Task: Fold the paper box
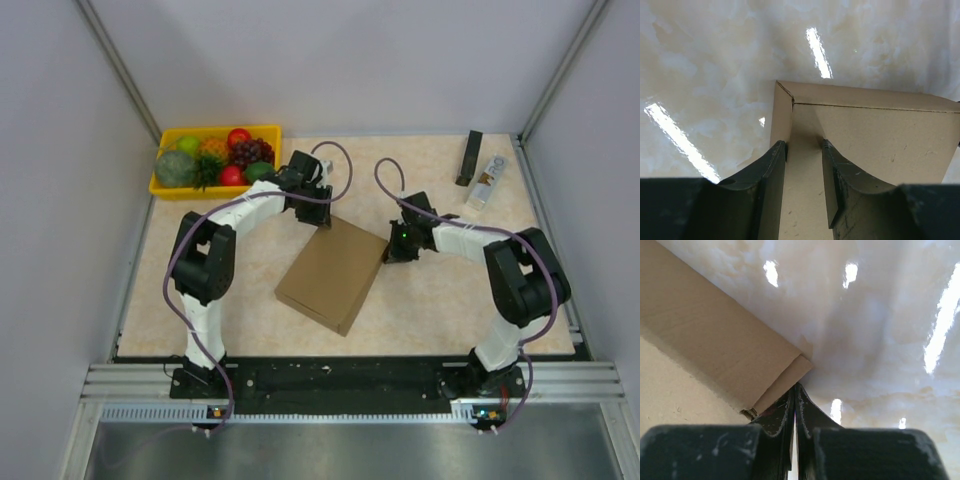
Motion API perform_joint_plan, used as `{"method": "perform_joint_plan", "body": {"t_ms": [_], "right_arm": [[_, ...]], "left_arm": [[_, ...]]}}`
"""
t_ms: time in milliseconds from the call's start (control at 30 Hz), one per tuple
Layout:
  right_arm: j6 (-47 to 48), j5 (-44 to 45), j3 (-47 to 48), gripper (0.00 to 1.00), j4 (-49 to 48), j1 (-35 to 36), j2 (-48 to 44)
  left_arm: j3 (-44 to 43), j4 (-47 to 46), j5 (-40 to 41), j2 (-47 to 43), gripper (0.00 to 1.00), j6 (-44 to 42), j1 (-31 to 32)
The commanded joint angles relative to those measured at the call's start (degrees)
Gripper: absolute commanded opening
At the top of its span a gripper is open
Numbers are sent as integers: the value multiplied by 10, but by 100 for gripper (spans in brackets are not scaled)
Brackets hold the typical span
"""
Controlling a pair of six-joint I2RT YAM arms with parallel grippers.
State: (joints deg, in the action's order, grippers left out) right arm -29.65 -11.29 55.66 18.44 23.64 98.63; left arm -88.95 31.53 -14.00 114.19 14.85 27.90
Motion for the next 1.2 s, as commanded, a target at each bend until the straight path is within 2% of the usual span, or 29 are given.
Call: {"method": "perform_joint_plan", "body": {"t_ms": [0, 100, 267, 367, 400, 433, 533, 667, 800, 900, 967, 1100, 1167], "right_arm": [[-4, -51, -18, 0, -229, 27, -38], [21, -51, -41, 0, -302, 26, -58], [1, -143, 3, 0, -359, 39, -9], [-5, -79, 46, 0, -272, 59, -7], [-8, -44, 59, 0, -162, 58, -11], [-8, 27, 85, 0, -106, 48, -15], [15, 74, 86, 1, 46, 12, -43], [65, 133, 27, 10, 128, 6, -142], [43, 127, -55, 18, 158, 61, -226], [-27, 99, -97, 17, 165, 116, -276], [-87, 100, -102, 16, 163, 182, -287], [-187, 108, -124, 7, 102, 270, -302], [-223, 127, -130, 1, 84, 293, -296]], "left_arm": [[6, -12, -61, 23, 38, 16, 32], [17, -24, -76, 18, 38, 24, 32], [32, -50, -117, 11, 38, 44, 36], [32, -44, -108, 2, 40, 50, 43], [33, -39, -93, -4, 41, 51, 42], [34, -34, -78, -10, 47, 51, 37], [50, -28, -48, -52, 57, 48, 9], [61, 3, -33, -131, 63, 30, -35], [118, 14, 2, -222, 65, 11, -65], [188, 20, 13, -280, 61, 10, -72], [254, 11, 16, -313, 55, 18, -72], [358, -24, 42, -351, 36, 33, -72], [401, -50, 37, -367, 33, 48, -72]]}}
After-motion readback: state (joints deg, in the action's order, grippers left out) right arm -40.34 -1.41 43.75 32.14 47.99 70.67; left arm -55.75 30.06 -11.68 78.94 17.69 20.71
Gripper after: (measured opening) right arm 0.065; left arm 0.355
